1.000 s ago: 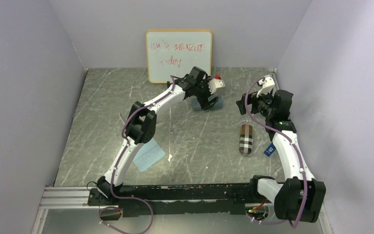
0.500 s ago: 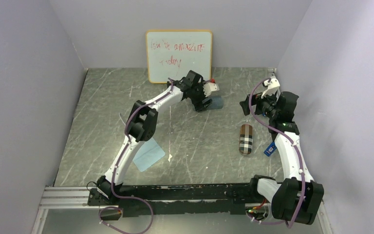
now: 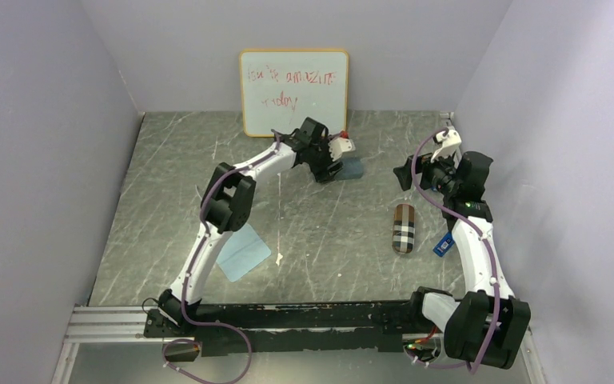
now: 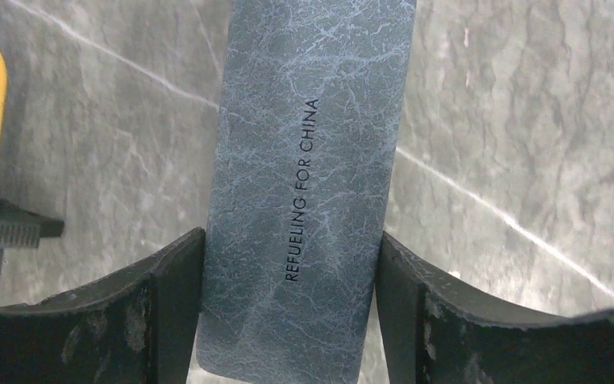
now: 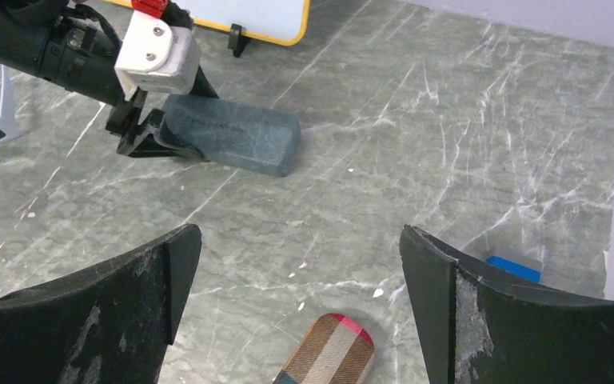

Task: Organize the sunglasses
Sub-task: Move the sunglasses case at the center of the board.

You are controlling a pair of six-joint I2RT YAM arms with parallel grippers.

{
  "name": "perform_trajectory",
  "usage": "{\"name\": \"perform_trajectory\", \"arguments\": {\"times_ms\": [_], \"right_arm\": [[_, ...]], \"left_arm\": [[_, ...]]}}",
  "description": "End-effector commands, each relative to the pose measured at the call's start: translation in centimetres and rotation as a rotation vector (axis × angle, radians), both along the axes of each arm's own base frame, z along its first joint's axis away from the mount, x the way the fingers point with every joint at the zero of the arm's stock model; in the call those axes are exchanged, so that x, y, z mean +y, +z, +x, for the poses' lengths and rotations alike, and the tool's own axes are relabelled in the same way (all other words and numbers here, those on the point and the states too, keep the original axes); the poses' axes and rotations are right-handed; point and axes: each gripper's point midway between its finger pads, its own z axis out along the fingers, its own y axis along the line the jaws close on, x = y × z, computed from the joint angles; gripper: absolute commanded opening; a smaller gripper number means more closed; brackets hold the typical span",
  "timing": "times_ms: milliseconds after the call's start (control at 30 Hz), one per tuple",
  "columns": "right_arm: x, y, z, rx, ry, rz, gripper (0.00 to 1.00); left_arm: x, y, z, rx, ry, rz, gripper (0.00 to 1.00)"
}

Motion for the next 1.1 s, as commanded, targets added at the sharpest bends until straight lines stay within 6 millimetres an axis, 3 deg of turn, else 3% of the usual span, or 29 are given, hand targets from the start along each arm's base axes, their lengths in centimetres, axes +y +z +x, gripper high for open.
{"name": "perform_trajectory", "arguments": {"times_ms": [0,333,567,667,833,1067], "right_arm": [[0.1,1.0,0.2,-0.053,0.016,0.007,1.0],[-0.2,0.8,0.2,-0.063,0.012,0.001,1.0],[-0.9,0.4,0.5,-0.062,-0.022,-0.021,1.0],[-2.0,-0.5,0.5,-0.044,-0.075,-0.053,1.0],[-2.4,-2.5,-0.4,0.069,-0.048,-0.123,1.0],[-5.5,-5.3,-2.5,0.265,-0.124,-0.294,1.0]], "left_arm": [[3.0,1.5,-0.5,0.008,-0.008,0.031,0.47],[8.2,1.2,-1.1,0.038,-0.04,0.086,0.48],[8.2,1.1,-1.1,0.034,-0.057,0.076,0.55],[8.0,1.3,-0.6,0.023,-0.053,0.072,0.69],[8.1,3.5,-0.1,-0.02,-0.03,0.038,0.95],[8.3,8.2,-1.5,-0.033,0.017,-0.024,0.96]]}}
